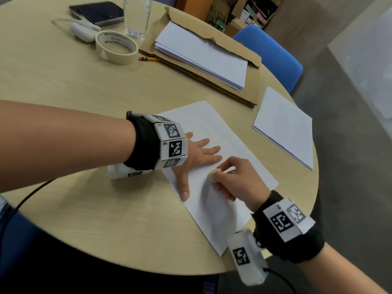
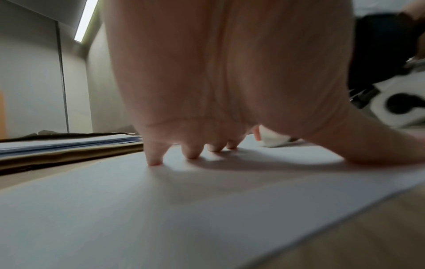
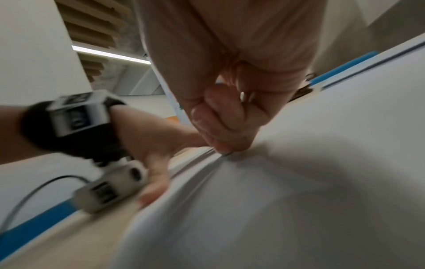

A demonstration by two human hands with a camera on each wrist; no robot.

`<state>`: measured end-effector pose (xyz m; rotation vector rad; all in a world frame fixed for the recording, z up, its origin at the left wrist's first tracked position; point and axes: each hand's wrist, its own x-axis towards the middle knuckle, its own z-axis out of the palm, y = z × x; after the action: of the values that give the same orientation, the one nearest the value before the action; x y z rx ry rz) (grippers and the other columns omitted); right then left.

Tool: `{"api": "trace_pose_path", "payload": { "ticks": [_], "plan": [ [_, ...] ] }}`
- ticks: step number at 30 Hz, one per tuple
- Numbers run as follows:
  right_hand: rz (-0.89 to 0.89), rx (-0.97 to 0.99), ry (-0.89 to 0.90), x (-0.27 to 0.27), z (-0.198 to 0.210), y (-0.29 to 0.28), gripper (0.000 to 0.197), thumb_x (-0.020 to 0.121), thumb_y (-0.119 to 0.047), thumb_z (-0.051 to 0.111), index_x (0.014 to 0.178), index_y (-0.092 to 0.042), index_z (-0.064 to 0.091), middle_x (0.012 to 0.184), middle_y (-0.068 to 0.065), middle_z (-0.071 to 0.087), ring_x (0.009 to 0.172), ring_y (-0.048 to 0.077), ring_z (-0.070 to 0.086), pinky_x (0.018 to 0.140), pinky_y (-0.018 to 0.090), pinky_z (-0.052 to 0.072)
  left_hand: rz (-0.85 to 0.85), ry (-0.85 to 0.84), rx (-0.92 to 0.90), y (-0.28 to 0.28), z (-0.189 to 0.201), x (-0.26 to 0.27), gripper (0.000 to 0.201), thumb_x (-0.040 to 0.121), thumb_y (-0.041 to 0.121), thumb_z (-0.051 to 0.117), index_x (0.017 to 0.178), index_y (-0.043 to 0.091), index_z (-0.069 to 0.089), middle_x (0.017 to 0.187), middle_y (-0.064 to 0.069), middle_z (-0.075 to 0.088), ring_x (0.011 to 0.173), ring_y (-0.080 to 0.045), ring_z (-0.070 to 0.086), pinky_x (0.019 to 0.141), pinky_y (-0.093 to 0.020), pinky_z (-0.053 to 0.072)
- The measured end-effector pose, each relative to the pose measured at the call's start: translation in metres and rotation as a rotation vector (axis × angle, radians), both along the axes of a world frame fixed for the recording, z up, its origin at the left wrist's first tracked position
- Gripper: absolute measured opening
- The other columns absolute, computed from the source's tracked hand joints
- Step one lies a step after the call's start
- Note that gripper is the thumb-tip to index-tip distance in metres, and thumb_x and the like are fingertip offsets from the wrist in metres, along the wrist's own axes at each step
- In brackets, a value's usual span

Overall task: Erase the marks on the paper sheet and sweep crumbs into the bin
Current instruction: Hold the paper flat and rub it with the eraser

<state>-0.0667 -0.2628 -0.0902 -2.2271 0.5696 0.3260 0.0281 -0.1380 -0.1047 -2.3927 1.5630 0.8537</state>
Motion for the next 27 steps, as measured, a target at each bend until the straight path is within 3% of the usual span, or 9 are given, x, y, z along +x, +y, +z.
{"api": "trace_pose_path", "payload": {
  "ticks": [3,9,14,21,27],
  "plan": [
    [0.145,0.039,0.051,-0.004,-0.001,0.015,0.01,0.08,-0.007,0.06,0.077,-0.01,0.051,0.056,0.009,0.06,0.033,0.011,0.046,0.034,0.017,0.035,-0.002,-0.001,-0.011,0.001,-0.001,0.0,0.132,0.062,0.063,0.072,0.146,0.025,-0.023,0.154,0.005,-0.029,0.144,-0.021,-0.021,0.116,-0.056,-0.005],
    [-0.01,-0.058,0.015,0.003,0.007,-0.011,0.01,0.077,-0.007,0.063,0.076,-0.008,0.053,0.058,0.01,0.061,0.031,0.01,0.045,0.034,0.018,0.033,-0.007,0.0,0.004,0.001,-0.001,0.0,0.133,0.062,0.062,0.072,0.145,0.025,-0.025,0.153,0.006,-0.031,0.144,-0.02,-0.023,0.116,-0.054,-0.007],
    [0.239,-0.025,0.011,-0.002,-0.002,0.02,0.007,0.079,-0.006,0.058,0.077,-0.009,0.053,0.054,0.007,0.061,0.03,0.008,0.046,0.034,0.013,0.034,0.008,0.008,-0.029,0.002,0.0,-0.001,0.135,0.059,0.06,0.075,0.146,0.025,-0.022,0.155,0.004,-0.027,0.144,-0.022,-0.02,0.116,-0.056,-0.004],
    [-0.012,-0.085,0.006,0.009,0.007,-0.013,0.009,0.075,-0.005,0.062,0.076,-0.007,0.053,0.054,0.008,0.06,0.03,0.011,0.044,0.033,0.017,0.033,-0.002,-0.007,0.013,0.0,0.002,-0.002,0.132,0.063,0.062,0.071,0.146,0.023,-0.025,0.154,0.005,-0.03,0.144,-0.021,-0.022,0.116,-0.053,-0.007],
    [0.234,-0.012,0.041,0.004,-0.002,0.021,0.014,0.077,-0.005,0.061,0.071,-0.012,0.05,0.054,0.007,0.061,0.032,0.009,0.048,0.034,0.016,0.035,-0.008,-0.028,0.007,0.0,0.0,-0.002,0.134,0.061,0.062,0.073,0.146,0.025,-0.024,0.154,0.003,-0.029,0.144,-0.023,-0.021,0.116,-0.055,-0.004]
  ]
}}
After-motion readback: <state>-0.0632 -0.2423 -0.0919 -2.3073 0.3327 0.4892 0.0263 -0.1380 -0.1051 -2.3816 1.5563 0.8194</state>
